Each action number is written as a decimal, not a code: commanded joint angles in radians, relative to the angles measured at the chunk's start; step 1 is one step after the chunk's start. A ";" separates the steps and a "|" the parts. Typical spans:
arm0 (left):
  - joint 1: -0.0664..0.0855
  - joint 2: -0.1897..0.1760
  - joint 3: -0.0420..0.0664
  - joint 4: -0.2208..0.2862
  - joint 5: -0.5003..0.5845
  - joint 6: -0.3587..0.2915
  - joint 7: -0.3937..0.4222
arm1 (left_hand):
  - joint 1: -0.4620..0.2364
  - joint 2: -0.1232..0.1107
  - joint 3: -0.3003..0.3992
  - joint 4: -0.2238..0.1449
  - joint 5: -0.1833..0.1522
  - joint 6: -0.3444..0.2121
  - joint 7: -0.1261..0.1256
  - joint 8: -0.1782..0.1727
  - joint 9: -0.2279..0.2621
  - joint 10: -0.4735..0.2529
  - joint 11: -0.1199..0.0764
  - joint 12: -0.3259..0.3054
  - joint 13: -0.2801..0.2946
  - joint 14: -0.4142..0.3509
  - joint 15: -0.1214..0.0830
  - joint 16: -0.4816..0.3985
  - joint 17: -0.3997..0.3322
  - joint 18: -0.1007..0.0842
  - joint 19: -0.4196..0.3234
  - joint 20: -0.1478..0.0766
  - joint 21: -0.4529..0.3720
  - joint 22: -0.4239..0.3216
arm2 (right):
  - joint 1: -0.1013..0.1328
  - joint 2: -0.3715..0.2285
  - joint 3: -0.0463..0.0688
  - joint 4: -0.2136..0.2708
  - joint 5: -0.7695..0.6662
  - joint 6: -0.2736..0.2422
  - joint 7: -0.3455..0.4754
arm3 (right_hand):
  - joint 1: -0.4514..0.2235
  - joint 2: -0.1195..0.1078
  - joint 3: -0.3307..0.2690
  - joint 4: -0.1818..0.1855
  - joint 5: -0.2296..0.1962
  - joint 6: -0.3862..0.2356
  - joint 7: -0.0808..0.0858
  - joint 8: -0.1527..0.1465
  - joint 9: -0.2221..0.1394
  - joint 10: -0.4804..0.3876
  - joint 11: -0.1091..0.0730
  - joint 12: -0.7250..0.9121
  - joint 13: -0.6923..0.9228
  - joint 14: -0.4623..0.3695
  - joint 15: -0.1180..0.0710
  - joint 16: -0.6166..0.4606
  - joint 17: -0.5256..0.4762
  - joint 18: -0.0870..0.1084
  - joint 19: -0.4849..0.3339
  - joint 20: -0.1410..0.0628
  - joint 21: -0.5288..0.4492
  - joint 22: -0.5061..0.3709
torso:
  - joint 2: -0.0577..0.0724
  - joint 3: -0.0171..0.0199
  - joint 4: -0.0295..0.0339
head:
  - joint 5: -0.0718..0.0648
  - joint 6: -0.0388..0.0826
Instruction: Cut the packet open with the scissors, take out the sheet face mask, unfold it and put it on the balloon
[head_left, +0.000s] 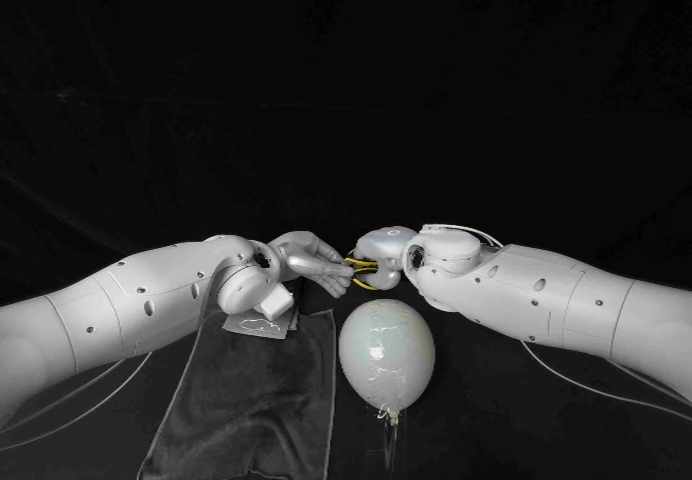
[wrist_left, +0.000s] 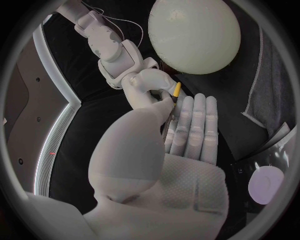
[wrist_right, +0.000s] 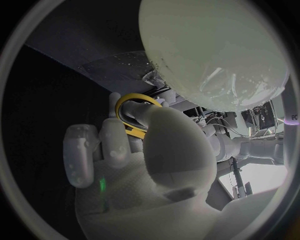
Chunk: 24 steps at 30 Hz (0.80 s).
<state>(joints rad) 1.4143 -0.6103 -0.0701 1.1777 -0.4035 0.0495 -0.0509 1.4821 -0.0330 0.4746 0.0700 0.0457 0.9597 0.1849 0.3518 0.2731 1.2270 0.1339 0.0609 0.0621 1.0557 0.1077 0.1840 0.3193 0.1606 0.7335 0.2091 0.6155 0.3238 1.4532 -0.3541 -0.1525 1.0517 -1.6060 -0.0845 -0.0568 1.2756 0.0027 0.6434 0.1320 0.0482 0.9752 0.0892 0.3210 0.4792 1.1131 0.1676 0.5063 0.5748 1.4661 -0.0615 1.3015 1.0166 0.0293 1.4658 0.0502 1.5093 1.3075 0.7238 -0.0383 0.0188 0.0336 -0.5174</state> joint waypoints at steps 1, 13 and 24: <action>0.012 0.015 0.009 0.014 0.098 -0.011 0.067 | -0.073 -0.055 0.037 -0.032 0.001 -0.024 0.016 -0.023 -0.005 -0.031 0.009 -0.001 -0.001 -0.031 0.011 -0.012 -0.003 -0.007 -0.026 0.015 -0.027 -0.016 | -0.007 0.009 -0.004 0.011 -0.059 0.006 -0.082 | -0.005 0.002 -0.004 0.002 0.002 -0.001 -0.004 0.011 0.030 0.382 -0.167 0.231 0.028 0.014 -0.005 0.007 0.007 -0.012 0.061 -0.005 0.005 0.216 | 0.000 0.0001 0.0001 | -0.002 0.002; 0.019 0.002 0.007 -0.011 0.092 -0.160 0.003 | -0.268 -0.159 -0.317 0.222 0.005 -0.112 0.060 -0.079 -0.023 -0.144 0.059 0.009 0.005 -0.150 0.050 -0.006 0.010 0.016 -0.054 0.078 -0.168 -0.115 | -0.008 0.006 -0.004 -0.002 -0.137 -0.001 -0.143 | -0.001 0.002 -0.002 0.005 0.000 -0.008 -0.004 0.023 0.049 0.350 -0.168 0.202 0.019 0.011 -0.004 0.005 0.000 -0.012 0.061 -0.005 0.004 0.217 | 0.000 -0.0013 0.0004 | -0.003 0.013; 0.021 -0.054 0.009 -0.022 0.182 -0.255 0.037 | -0.408 -0.169 -0.607 0.233 0.009 -0.125 0.072 -0.083 -0.020 -0.172 0.064 0.027 0.008 -0.196 0.058 0.037 0.023 0.016 -0.036 0.079 -0.213 -0.154 | -0.010 -0.013 -0.004 -0.024 -0.139 -0.034 -0.148 | 0.001 0.002 0.000 0.003 0.001 -0.008 -0.005 0.025 0.052 0.342 -0.168 0.184 0.005 0.011 -0.003 0.006 0.002 -0.012 0.062 -0.005 0.006 0.218 | -0.002 -0.0002 0.0011 | 0.001 0.011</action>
<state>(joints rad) 1.4329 -0.6617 -0.0628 1.1568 -0.2814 -0.1432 -0.0512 1.0815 -0.2007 -0.1283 0.3035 0.0504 0.8410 0.2147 0.2706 0.2511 1.0609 0.1969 0.0806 0.0690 0.8658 0.1660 0.2180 0.3415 0.1607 0.6899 0.2898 0.4055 0.1712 1.4432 -0.3641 -0.1567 1.0312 -1.7233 -0.1025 -0.1870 1.2646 -0.0011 0.6420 0.1335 0.0460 0.9692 0.0876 0.3402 0.5300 1.1165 0.1642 0.5720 0.5804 1.4663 -0.0612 1.3072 1.0164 0.0293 1.4654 0.0502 1.5159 1.3081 0.7229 -0.0389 0.0187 0.0338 -0.5056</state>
